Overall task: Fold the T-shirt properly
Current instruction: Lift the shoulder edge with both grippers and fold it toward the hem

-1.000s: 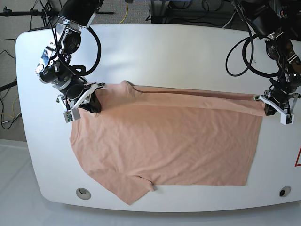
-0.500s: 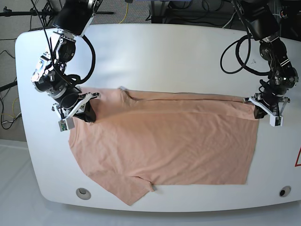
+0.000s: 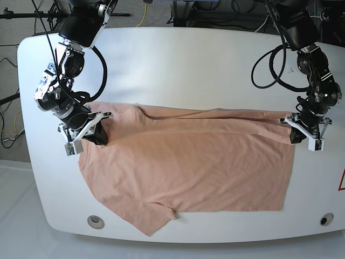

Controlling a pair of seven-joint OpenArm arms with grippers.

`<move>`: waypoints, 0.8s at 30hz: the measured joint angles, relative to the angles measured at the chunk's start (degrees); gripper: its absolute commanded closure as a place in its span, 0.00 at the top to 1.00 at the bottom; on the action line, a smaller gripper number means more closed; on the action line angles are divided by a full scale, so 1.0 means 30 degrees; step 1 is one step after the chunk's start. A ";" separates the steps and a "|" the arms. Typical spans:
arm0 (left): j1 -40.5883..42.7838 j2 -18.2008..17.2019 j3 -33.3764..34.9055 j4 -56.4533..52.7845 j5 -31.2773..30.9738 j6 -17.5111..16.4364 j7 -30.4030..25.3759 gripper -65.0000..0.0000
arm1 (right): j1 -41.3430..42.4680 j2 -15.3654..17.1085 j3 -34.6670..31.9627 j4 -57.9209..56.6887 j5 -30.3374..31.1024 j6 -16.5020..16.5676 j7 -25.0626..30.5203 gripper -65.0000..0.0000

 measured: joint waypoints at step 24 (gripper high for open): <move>0.0095 -0.0364 0.0015 -0.2186 0.1530 -0.0066 -0.3337 0.00 | 0.0197 -0.0124 -0.0015 -0.1996 -0.3235 0.0007 0.2186 0.00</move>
